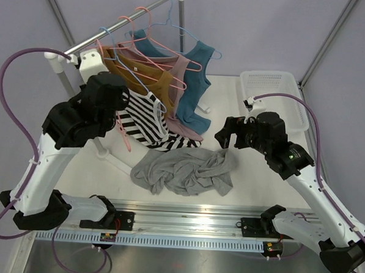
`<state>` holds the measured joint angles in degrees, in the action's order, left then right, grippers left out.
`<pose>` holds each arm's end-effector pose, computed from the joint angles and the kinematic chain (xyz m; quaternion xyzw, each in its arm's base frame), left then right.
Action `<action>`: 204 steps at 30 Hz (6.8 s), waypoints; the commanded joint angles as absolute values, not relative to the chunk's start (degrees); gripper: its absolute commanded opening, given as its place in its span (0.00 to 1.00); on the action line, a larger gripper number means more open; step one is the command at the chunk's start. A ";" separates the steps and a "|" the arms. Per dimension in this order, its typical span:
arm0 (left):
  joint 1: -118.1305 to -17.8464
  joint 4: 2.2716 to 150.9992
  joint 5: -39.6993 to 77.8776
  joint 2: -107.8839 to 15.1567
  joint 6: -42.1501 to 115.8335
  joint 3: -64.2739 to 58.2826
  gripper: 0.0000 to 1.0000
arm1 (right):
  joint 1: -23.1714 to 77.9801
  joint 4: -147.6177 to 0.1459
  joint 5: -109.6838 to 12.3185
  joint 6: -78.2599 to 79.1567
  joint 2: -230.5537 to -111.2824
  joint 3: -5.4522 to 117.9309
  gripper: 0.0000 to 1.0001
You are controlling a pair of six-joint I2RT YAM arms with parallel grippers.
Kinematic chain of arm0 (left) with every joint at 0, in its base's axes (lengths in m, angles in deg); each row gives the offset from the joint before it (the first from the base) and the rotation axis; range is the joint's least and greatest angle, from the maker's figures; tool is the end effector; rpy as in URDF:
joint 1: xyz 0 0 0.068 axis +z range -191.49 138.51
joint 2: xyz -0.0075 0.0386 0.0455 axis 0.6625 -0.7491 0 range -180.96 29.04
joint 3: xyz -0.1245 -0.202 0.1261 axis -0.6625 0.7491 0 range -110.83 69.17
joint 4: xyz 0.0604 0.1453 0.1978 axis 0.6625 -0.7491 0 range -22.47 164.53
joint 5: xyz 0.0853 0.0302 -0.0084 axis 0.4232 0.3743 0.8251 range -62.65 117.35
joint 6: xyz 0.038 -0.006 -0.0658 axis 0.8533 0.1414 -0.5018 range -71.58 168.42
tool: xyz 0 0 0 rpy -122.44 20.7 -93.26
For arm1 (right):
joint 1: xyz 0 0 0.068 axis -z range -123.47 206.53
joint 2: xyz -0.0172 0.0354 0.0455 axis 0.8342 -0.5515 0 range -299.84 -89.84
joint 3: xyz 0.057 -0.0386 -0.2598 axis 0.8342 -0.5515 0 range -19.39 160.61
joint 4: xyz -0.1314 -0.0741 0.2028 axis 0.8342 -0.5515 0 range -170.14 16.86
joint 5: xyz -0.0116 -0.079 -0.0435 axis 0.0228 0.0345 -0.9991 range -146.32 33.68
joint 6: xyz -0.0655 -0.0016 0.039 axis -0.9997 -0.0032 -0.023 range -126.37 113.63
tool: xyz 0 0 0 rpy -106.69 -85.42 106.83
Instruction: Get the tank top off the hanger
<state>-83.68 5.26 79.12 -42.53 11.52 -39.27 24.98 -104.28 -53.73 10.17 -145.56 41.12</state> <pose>0.1723 -0.0877 0.4883 -0.1737 0.7973 0.0191 0.5778 0.1926 0.1216 0.3461 -0.1228 0.8406 0.2323 0.4736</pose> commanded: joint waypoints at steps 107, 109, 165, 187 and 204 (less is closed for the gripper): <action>-66.63 24.26 40.18 -39.07 31.72 -45.44 0.99 | 63.74 -126.49 -77.77 2.69 -208.32 127.98 0.00; -66.71 24.70 40.18 -39.16 31.55 -45.17 0.99 | 64.09 -127.37 -76.89 2.69 -208.14 130.36 0.00; -72.87 20.65 68.05 -62.27 23.90 -51.24 0.59 | 59.70 -92.47 -15.90 18.95 -163.94 59.10 0.92; -76.20 27.86 77.53 -55.60 14.58 -46.31 0.00 | 59.61 -91.07 -13.88 20.44 -163.49 58.04 0.91; -87.18 30.06 79.04 -46.20 16.96 -48.25 0.00 | 59.52 -90.46 -11.68 21.67 -163.58 59.71 1.00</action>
<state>-86.11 25.43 78.22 -50.72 17.66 -48.47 59.89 -93.48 -14.39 20.88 -163.66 57.81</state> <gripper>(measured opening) 0.023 0.984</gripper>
